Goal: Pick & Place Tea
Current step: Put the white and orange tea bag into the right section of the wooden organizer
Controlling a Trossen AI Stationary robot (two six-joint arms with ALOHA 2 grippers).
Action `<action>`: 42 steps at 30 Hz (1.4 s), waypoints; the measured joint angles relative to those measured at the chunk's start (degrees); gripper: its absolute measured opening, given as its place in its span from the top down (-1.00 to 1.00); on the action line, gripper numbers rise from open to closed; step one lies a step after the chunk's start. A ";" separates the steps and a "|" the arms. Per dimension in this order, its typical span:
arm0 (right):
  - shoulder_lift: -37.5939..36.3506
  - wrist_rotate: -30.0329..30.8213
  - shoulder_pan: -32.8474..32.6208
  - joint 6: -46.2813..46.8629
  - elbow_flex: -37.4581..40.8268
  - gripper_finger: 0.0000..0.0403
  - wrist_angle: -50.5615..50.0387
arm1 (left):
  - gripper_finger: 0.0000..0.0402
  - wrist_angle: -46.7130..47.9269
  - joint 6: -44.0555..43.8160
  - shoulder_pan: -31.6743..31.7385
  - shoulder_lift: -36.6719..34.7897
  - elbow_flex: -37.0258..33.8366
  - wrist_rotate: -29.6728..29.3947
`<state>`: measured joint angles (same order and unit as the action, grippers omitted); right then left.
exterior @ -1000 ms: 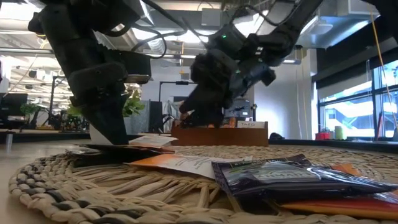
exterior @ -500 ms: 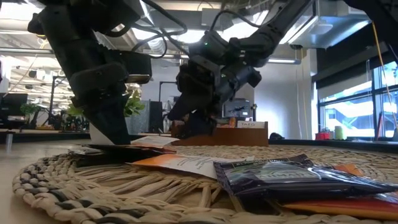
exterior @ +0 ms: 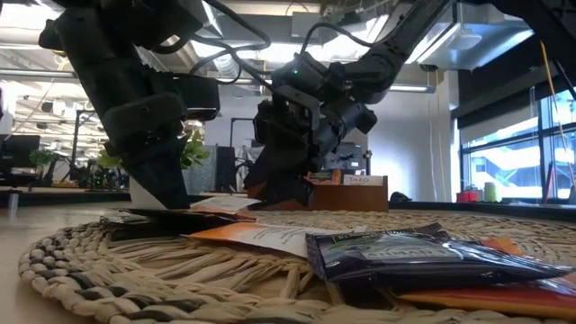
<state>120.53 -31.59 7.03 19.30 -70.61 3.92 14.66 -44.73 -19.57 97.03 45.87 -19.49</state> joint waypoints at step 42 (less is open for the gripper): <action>-25.22 17.46 4.73 -19.67 -0.07 0.98 -33.05 | 0.96 -6.07 4.05 -3.08 -9.14 -0.09 -3.43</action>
<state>95.31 -14.14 11.76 -0.37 -70.67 -29.12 8.59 -40.68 -22.65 87.90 45.78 -22.92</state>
